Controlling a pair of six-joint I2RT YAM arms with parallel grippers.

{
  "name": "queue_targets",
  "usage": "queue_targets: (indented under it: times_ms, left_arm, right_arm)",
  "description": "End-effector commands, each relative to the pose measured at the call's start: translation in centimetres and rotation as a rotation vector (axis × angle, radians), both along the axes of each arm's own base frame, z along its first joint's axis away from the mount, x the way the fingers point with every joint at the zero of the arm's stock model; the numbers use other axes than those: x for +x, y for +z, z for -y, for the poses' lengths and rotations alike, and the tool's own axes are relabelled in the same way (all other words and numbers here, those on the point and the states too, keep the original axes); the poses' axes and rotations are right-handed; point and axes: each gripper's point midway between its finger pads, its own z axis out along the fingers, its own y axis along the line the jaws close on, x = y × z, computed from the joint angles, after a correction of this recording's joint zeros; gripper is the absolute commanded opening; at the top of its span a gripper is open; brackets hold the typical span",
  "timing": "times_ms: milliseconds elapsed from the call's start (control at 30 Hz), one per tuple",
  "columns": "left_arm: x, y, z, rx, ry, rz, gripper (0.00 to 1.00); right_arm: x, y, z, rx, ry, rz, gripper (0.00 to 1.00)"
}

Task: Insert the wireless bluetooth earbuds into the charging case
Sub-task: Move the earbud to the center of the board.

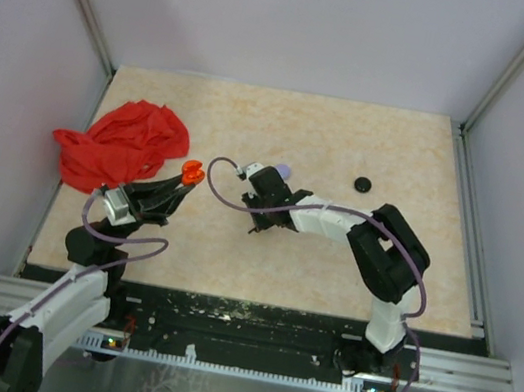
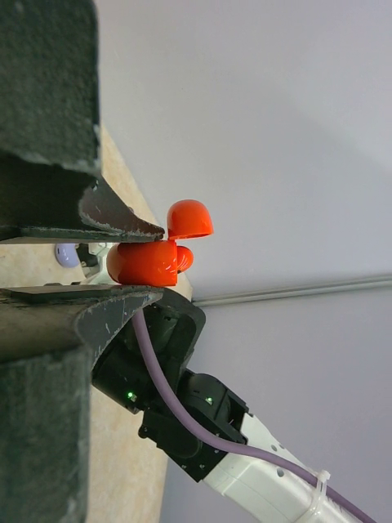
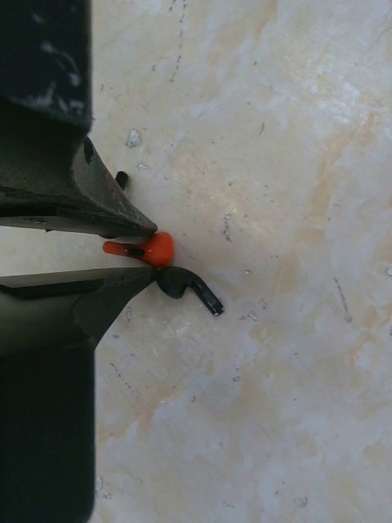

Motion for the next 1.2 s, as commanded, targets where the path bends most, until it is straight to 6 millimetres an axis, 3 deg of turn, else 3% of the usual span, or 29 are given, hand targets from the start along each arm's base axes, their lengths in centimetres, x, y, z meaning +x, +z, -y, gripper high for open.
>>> queue_targets:
  times_ms: [0,233,367,733,967,1167]
  left_arm:
    - [-0.5,1.4,-0.2,-0.009,-0.002,0.048,0.0]
    - [-0.6,1.3,-0.1,-0.005,-0.009,0.048,0.0]
    - [-0.6,1.3,0.0,-0.002,-0.015,0.046,0.0]
    - [-0.5,0.6,0.8,0.023,-0.066,0.013,0.0]
    - [-0.5,0.4,1.1,0.032,-0.092,-0.004,0.0]
    - [-0.6,0.4,1.2,0.033,-0.097,-0.005,0.0]
  right_arm:
    - [1.0,0.9,-1.3,0.002,0.006,0.04,0.22]
    - [0.8,0.7,-0.8,-0.029,0.006,0.034,0.23]
    - [0.9,1.2,-0.3,-0.044,-0.006,0.045,0.17]
    - [0.2,6.7,0.3,0.067,-0.008,0.132,0.08]
    - [-1.2,5.3,3.9,-0.017,-0.083,0.097,0.05]
    - [-4.1,3.4,7.6,-0.055,-0.172,0.001,0.05]
